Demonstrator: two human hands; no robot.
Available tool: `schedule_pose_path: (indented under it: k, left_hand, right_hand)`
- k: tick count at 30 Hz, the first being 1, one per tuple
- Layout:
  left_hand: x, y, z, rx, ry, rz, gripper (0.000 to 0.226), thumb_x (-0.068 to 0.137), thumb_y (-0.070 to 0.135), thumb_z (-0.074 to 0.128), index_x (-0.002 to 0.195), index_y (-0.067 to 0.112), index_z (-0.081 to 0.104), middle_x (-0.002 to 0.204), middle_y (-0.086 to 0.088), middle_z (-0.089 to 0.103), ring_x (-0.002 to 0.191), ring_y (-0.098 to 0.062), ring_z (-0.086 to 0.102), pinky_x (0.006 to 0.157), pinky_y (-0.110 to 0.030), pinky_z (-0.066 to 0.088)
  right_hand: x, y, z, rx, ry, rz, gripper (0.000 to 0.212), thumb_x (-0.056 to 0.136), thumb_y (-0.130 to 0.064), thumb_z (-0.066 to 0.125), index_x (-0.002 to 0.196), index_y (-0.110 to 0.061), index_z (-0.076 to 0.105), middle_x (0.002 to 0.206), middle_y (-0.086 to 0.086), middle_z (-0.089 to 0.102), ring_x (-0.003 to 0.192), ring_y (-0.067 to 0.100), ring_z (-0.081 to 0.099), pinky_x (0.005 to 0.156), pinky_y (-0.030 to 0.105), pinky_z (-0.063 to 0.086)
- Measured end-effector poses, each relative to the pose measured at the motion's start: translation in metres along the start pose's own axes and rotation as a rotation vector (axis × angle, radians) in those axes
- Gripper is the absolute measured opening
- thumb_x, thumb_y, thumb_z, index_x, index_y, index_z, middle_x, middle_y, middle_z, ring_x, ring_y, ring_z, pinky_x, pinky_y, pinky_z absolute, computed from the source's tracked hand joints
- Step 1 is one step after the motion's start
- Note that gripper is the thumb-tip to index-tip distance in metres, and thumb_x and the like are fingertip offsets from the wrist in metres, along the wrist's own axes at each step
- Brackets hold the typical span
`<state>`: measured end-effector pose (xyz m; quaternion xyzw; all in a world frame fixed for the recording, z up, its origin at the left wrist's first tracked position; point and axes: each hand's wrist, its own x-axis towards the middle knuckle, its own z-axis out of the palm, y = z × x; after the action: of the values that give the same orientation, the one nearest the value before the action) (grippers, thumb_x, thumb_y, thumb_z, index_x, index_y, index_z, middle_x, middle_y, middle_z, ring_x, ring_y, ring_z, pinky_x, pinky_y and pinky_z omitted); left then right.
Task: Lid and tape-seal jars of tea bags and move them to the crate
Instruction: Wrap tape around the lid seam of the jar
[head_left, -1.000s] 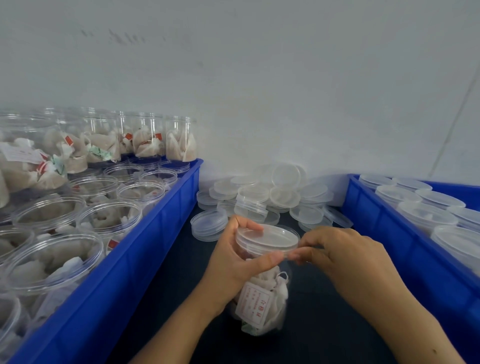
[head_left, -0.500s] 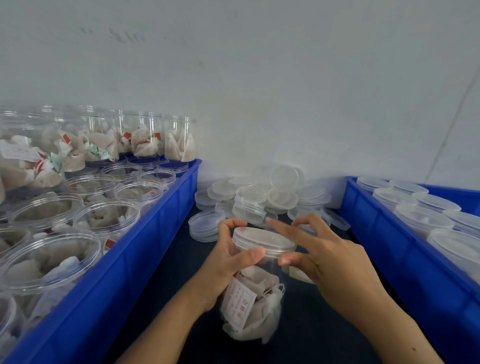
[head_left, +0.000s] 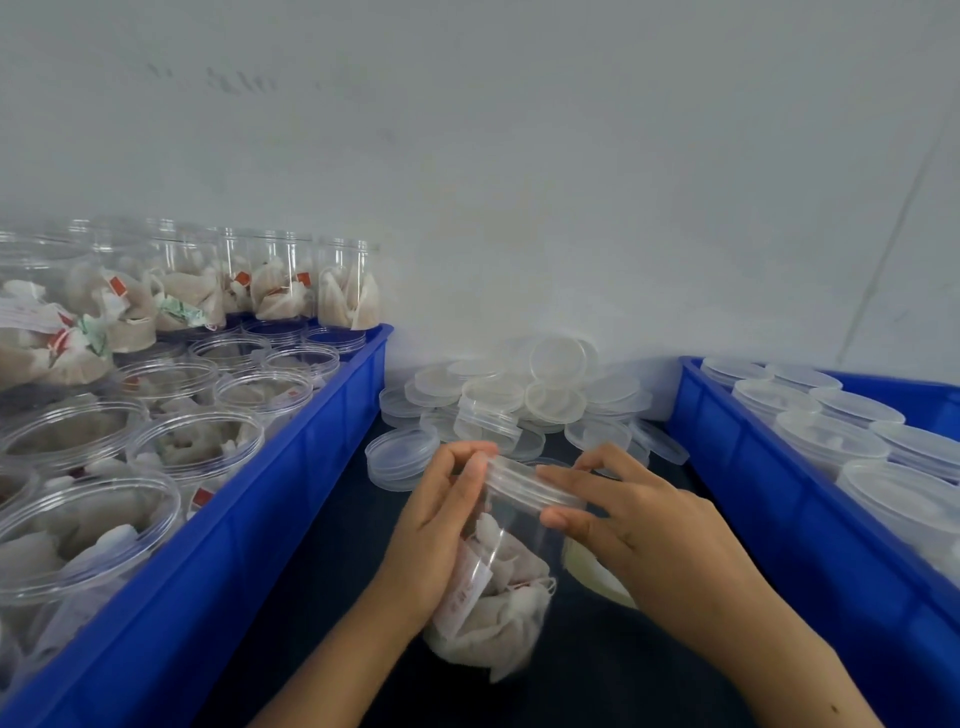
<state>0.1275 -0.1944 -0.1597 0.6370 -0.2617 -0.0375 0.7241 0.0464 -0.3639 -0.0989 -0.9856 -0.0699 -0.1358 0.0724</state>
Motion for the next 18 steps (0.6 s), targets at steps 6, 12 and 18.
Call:
schedule_pose_path:
  k: [6, 12, 18]
  left_hand:
    - [-0.006, -0.001, 0.009, 0.306, -0.011, 0.062, 0.064, 0.068, 0.079, 0.056, 0.127, 0.056, 0.043, 0.105, 0.021, 0.065, 0.1, -0.002, 0.064, 0.084, -0.021, 0.053]
    - [-0.007, 0.003, 0.012, 0.298, -0.002, -0.002, 0.072, 0.059, 0.079, 0.06, 0.123, 0.05, 0.043, 0.107, 0.019, 0.068, 0.102, -0.002, 0.065, 0.094, -0.038, 0.054]
    - [-0.004, 0.009, 0.01, 0.275, 0.034, -0.019, 0.083, 0.044, 0.07, 0.078, 0.115, 0.043, 0.046, 0.099, 0.006, 0.071, 0.09, -0.014, 0.07, 0.083, -0.045, 0.057]
  right_hand:
    - [-0.002, -0.003, -0.001, -0.032, -0.001, 0.015, 0.088, 0.07, -0.078, -0.007, 0.142, -0.047, 0.034, 0.123, -0.029, 0.03, 0.09, 0.004, 0.057, 0.072, 0.02, 0.049]
    - [-0.003, -0.006, -0.007, -0.091, -0.033, 0.01, 0.097, 0.061, -0.076, -0.009, 0.142, -0.045, 0.033, 0.132, -0.028, 0.026, 0.091, 0.004, 0.057, 0.069, 0.016, 0.046]
    - [-0.008, -0.012, -0.001, 0.06, -0.075, 0.048, 0.073, 0.079, -0.066, 0.057, 0.143, -0.043, 0.028, 0.131, -0.029, 0.023, 0.094, -0.001, 0.05, 0.077, 0.017, 0.04]
